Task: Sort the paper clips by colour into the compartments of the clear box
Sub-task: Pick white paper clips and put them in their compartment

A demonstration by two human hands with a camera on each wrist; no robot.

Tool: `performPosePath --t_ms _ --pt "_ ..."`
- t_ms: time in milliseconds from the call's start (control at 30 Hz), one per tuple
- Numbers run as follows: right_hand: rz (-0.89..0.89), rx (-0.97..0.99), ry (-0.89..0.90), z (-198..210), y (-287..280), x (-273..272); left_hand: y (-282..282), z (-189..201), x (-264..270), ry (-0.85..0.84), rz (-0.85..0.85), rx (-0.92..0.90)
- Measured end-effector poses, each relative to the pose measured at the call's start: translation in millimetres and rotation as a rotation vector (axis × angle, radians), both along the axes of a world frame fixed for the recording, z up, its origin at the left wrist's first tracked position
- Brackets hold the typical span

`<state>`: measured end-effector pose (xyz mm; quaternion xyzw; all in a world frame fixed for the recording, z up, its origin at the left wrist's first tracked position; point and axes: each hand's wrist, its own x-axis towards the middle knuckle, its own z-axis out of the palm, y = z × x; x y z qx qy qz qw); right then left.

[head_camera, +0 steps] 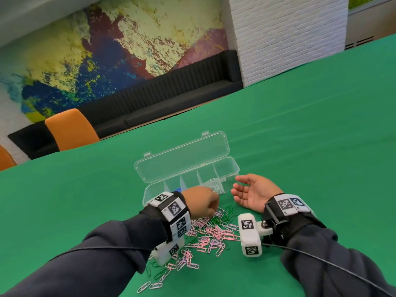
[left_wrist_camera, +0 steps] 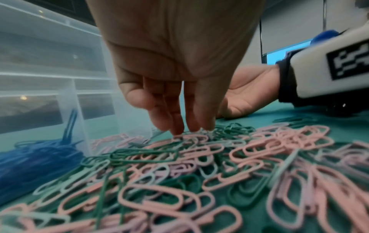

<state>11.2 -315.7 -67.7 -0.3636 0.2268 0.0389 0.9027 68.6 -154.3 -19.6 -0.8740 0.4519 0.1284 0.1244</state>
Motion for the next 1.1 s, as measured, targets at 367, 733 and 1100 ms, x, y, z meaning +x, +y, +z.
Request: performPosePath --t_ms 367,733,1100 --pt "-0.028 0.047 0.015 -0.2 11.5 -10.3 17.7 8.9 -4.0 0.145 0.14 -0.228" --pt "0.217 0.159 -0.016 -5.3 17.1 -7.4 -8.7 6.8 -1.1 0.301 0.328 -0.854" --pt "-0.051 0.245 -0.068 -10.1 7.0 -5.7 8.5 -15.7 -2.8 0.015 0.041 -0.096"
